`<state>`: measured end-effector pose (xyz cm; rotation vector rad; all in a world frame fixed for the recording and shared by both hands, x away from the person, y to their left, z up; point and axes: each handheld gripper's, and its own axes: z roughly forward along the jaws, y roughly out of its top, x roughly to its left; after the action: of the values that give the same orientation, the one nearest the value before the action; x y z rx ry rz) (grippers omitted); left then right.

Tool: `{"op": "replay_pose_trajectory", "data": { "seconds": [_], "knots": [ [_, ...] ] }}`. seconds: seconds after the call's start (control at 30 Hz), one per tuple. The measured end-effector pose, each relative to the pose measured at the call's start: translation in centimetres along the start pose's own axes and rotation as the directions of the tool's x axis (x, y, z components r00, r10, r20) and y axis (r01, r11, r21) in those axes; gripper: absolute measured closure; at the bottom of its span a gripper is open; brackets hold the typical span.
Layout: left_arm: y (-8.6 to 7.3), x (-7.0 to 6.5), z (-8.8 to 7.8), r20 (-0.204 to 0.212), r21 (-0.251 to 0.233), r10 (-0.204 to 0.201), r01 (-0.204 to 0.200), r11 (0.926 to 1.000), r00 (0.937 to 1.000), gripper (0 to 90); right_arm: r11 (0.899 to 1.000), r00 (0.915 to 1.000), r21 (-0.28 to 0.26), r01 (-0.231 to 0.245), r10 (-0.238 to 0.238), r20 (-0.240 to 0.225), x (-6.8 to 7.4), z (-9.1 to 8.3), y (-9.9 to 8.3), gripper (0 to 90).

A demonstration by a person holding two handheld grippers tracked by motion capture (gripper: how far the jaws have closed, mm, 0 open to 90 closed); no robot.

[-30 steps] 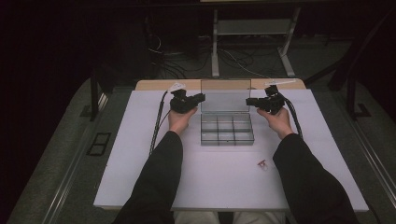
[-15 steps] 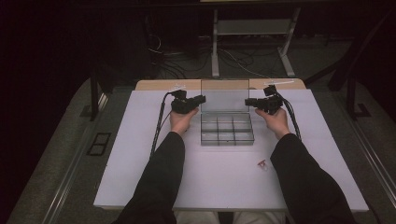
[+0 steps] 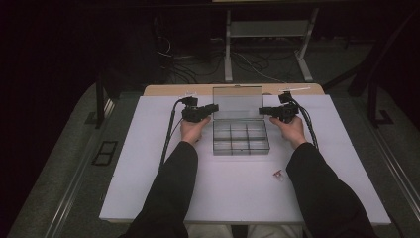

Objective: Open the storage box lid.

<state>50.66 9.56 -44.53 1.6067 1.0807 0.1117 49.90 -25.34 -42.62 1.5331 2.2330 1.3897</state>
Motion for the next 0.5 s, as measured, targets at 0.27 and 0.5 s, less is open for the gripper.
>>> {"op": "replay_pose_trajectory", "data": {
  "seconds": [0.27, 0.5],
  "knots": [
    [-0.24, -0.01, 0.23, -0.008, 0.007, -0.032, 0.032, 0.9994, 0.9994, 67.3, 1.0, 0.9997, 0.015, -0.024, 0.024, -0.004, -0.07, 0.22, -0.15, 69.4],
    [-0.44, 0.2, 0.45, -0.001, 0.021, -0.034, 0.034, 0.9992, 0.9994, 64.7, 0.999, 0.9991, 0.03, -0.042, 0.043, -0.005, 0.01, 0.39, -0.28, 66.8]
  ]
}}
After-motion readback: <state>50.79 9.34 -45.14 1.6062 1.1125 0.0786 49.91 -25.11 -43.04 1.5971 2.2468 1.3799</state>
